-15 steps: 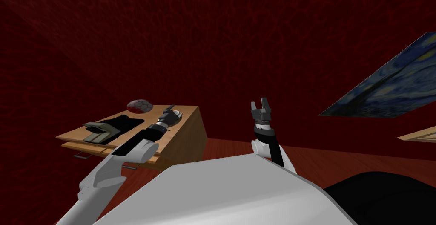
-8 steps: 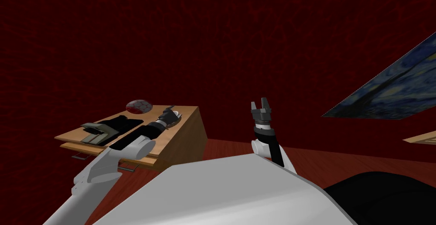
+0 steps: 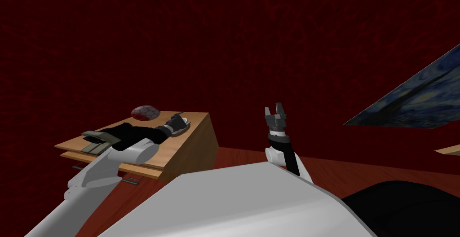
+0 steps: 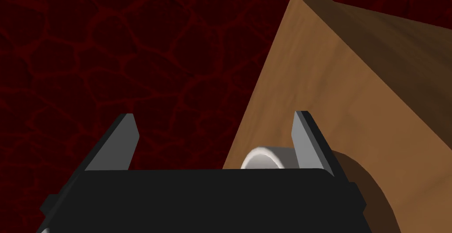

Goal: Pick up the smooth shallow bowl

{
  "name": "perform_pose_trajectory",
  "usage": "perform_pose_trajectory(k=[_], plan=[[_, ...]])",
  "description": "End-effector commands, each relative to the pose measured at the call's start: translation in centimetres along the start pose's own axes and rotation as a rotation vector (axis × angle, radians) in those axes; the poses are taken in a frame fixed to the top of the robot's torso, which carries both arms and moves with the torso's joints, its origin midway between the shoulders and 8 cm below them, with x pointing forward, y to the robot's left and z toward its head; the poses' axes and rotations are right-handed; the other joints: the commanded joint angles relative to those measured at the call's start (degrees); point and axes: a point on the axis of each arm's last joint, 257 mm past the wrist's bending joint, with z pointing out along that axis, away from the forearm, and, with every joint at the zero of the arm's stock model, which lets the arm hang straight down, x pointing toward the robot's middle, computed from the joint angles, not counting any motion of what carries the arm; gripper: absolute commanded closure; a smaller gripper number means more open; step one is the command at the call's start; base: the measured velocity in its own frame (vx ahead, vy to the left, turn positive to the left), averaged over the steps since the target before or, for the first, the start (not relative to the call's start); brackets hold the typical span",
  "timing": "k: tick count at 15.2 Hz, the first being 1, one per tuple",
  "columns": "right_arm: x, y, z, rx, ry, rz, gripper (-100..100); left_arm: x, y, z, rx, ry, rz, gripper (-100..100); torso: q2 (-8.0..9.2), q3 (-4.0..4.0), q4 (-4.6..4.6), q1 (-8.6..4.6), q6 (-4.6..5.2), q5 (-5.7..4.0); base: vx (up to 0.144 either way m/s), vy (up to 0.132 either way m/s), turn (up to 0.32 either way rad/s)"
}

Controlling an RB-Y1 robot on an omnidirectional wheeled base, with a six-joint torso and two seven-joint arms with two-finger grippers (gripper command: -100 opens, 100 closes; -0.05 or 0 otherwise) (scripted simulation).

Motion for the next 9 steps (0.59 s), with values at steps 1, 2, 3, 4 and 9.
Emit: perform_pose_trajectory(k=[1,2,3,4,9], plan=[[0.0,0.0,0.0,0.0,0.0,0.0,0,-0.3,0.5,0.0,-0.025,-0.011,-0.007,-100,0.0,0.0,0.0,0.0,0.0,0.0,0.018,-0.007,-0.001],[0.0,0.0,0.0,0.0,0.0,0.0,0,-0.7,0.0,0.1,-0.052,-0.016,-0.038,-100,0.04,0.02,0.01,0.0,0.0,0.0,0.03,-0.014,0.013],[0.0,0.0,0.0,0.0,0.0,0.0,0,-0.9,0.4,0.1,-0.067,-0.023,-0.04,-100,0.02,0.02,0.01,-0.01,0.0,-0.01,0.043,-0.018,0.022],[0.0,0.0,0.0,0.0,0.0,0.0,0,-1.1,0.9,0.1,-0.085,-0.033,-0.04,-100,0.0,0.0,0.0,-0.03,0.0,-0.01,0.036,-0.014,0.013],[0.0,0.0,0.0,0.0,0.0,0.0,0,-2.0,1.4,-0.1,-0.148,-0.059,-0.072,-100,-0.01,-0.01,0.0,0.0,0.0,0.0,0.033,-0.008,0.01]])
